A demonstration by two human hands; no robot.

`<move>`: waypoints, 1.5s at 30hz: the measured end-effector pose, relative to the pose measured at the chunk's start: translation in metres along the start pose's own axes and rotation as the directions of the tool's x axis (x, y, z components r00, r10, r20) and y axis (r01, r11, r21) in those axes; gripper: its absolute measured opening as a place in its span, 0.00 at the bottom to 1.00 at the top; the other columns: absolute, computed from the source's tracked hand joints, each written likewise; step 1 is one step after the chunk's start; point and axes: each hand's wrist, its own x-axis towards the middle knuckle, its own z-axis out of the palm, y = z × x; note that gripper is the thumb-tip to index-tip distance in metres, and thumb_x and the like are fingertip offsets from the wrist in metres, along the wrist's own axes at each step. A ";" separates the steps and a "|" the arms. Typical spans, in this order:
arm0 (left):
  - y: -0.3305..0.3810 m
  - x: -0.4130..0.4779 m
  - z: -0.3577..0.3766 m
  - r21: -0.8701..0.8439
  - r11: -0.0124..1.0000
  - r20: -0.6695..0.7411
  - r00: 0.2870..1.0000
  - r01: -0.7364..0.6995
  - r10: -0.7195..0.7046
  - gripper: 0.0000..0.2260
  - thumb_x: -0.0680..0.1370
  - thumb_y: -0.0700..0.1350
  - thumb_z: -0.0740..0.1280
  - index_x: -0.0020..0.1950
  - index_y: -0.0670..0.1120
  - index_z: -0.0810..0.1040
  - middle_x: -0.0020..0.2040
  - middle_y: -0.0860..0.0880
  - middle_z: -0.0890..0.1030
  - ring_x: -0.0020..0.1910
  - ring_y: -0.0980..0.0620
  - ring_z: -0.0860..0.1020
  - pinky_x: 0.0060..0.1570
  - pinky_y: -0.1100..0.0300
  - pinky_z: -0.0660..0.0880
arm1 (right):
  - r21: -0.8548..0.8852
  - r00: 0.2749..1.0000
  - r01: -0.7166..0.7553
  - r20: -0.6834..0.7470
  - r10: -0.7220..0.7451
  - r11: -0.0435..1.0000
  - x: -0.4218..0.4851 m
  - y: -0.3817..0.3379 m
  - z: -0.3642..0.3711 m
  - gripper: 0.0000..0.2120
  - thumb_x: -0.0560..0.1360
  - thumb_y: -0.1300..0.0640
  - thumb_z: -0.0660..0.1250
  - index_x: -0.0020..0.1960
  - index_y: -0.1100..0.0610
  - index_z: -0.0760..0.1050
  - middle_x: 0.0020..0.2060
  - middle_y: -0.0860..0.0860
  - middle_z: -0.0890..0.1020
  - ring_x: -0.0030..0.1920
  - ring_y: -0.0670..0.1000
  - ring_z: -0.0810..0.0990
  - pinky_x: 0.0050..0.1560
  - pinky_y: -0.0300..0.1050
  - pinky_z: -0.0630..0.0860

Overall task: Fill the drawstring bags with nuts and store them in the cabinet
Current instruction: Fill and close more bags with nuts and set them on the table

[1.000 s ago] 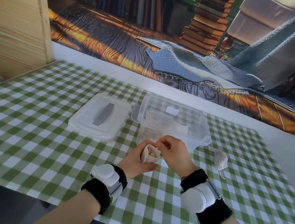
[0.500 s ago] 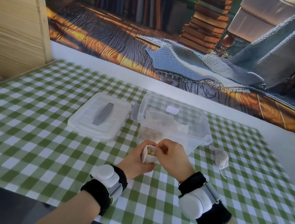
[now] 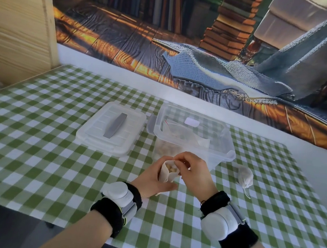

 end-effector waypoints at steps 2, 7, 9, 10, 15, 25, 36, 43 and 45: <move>-0.001 0.000 -0.001 -0.035 0.999 0.010 1.000 0.011 -0.010 0.21 0.71 0.36 0.72 0.59 0.52 0.71 0.52 0.53 0.79 0.50 0.63 0.78 0.51 0.68 0.74 | 0.000 1.000 0.031 0.003 -0.031 1.000 0.001 0.003 0.000 0.06 0.76 0.65 0.62 0.44 0.58 0.77 0.40 0.49 0.79 0.38 0.46 0.76 0.40 0.36 0.74; -0.001 -0.003 0.001 -0.196 0.978 0.019 0.998 0.068 -0.065 0.17 0.70 0.45 0.64 0.58 0.53 0.74 0.46 0.57 0.79 0.45 0.63 0.77 0.44 0.68 0.74 | 0.016 0.996 0.089 -0.023 -0.089 0.996 0.000 0.009 0.000 0.07 0.76 0.65 0.64 0.45 0.57 0.79 0.42 0.50 0.80 0.40 0.45 0.77 0.42 0.38 0.76; -0.001 -0.002 0.001 -0.192 0.980 0.017 0.998 0.058 -0.056 0.17 0.68 0.48 0.64 0.57 0.53 0.75 0.45 0.57 0.79 0.45 0.63 0.77 0.44 0.68 0.74 | 0.036 0.994 0.102 -0.045 -0.101 0.994 -0.001 0.010 -0.001 0.07 0.75 0.65 0.65 0.45 0.56 0.80 0.41 0.49 0.80 0.42 0.45 0.78 0.42 0.35 0.75; -0.002 -0.002 0.001 -0.188 0.981 0.007 0.999 0.047 -0.046 0.18 0.68 0.50 0.65 0.57 0.52 0.75 0.46 0.55 0.79 0.46 0.61 0.77 0.45 0.67 0.75 | 0.044 0.993 0.105 -0.054 -0.102 0.994 -0.002 0.009 -0.001 0.08 0.75 0.65 0.65 0.44 0.55 0.80 0.41 0.48 0.80 0.42 0.45 0.78 0.42 0.34 0.75; -0.005 -0.001 0.000 -0.191 0.982 -0.051 0.998 0.013 -0.023 0.11 0.74 0.47 0.67 0.55 0.46 0.77 0.47 0.52 0.80 0.48 0.57 0.78 0.49 0.64 0.75 | 0.150 0.996 -0.005 -0.089 0.019 0.989 -0.011 0.003 -0.003 0.10 0.77 0.63 0.63 0.42 0.49 0.75 0.40 0.47 0.82 0.41 0.47 0.81 0.46 0.44 0.79; -0.007 0.001 0.002 -0.044 0.997 -0.147 0.988 -0.063 0.056 0.17 0.69 0.42 0.77 0.53 0.49 0.75 0.45 0.55 0.79 0.45 0.56 0.78 0.46 0.62 0.76 | -0.193 0.975 -0.213 0.027 0.222 0.958 -0.025 -0.012 -0.004 0.10 0.72 0.45 0.68 0.37 0.50 0.76 0.34 0.43 0.79 0.36 0.43 0.77 0.34 0.33 0.68; -0.007 0.000 0.001 0.100 0.991 -0.233 0.966 -0.092 0.113 0.21 0.68 0.39 0.76 0.53 0.55 0.73 0.48 0.54 0.77 0.45 0.59 0.76 0.45 0.68 0.73 | -0.017 0.989 -0.136 0.064 0.136 0.991 -0.019 -0.016 -0.023 0.10 0.73 0.60 0.67 0.35 0.50 0.78 0.34 0.45 0.81 0.38 0.47 0.79 0.39 0.33 0.73; -0.010 0.000 0.003 0.143 0.979 -0.208 0.963 -0.144 0.172 0.12 0.70 0.42 0.70 0.50 0.53 0.73 0.39 0.53 0.77 0.38 0.55 0.74 0.38 0.64 0.72 | 0.318 0.988 -0.131 0.124 0.096 0.939 -0.022 -0.027 -0.020 0.08 0.73 0.65 0.67 0.37 0.55 0.79 0.34 0.48 0.82 0.38 0.42 0.79 0.46 0.37 0.76; -0.011 -0.001 0.004 0.158 0.975 -0.193 0.964 -0.154 0.184 0.10 0.71 0.43 0.69 0.50 0.51 0.73 0.38 0.55 0.75 0.36 0.58 0.73 0.37 0.67 0.70 | 0.365 0.991 -0.101 0.121 0.060 0.925 -0.023 -0.029 -0.020 0.08 0.73 0.66 0.67 0.38 0.57 0.80 0.36 0.49 0.82 0.39 0.43 0.79 0.46 0.34 0.76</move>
